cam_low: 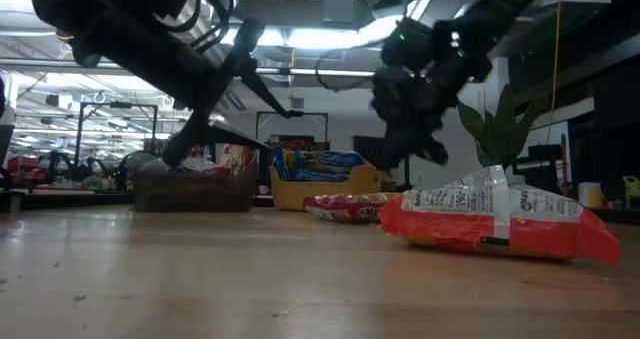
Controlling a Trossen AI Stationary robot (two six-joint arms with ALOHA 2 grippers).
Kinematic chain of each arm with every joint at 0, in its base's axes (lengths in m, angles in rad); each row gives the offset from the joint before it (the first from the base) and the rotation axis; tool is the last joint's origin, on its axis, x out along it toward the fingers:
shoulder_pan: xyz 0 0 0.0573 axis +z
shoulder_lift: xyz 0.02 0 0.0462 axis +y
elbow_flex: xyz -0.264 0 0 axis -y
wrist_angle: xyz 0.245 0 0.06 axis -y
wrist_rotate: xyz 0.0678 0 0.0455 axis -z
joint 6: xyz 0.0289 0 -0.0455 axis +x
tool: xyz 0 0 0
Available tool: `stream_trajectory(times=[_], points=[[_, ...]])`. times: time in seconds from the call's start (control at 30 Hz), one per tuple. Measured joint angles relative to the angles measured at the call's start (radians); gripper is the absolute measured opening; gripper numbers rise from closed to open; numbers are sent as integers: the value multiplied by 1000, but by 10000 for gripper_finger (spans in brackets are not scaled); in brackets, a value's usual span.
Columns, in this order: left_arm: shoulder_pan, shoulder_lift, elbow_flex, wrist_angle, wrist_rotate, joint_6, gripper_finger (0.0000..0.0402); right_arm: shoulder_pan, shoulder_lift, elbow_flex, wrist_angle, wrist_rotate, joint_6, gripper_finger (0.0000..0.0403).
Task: Sort Maruchan noodles
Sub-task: Put the red noodle pack into the gray bin
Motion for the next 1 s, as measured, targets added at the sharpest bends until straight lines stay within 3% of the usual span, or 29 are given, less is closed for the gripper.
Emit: stream_trajectory(times=[0.23, 0.57, 0.67, 0.83, 1.0], points=[[8, 83, 0, 77, 15, -100, 202, 0, -6, -175, 171, 33, 59, 0], [43, 262, 19, 116, -35, -339, 202, 1, -11, -257, 276, 67, 61, 0], [62, 300, 69, 114, -24, -322, 202, 14, -11, -257, 274, 85, 61, 0], [116, 359, 188, 65, 26, -170, 202, 28, -9, -258, 273, 97, 54, 0], [169, 402, 307, -147, 146, -99, 202, 40, -8, -258, 279, 87, 50, 0]])
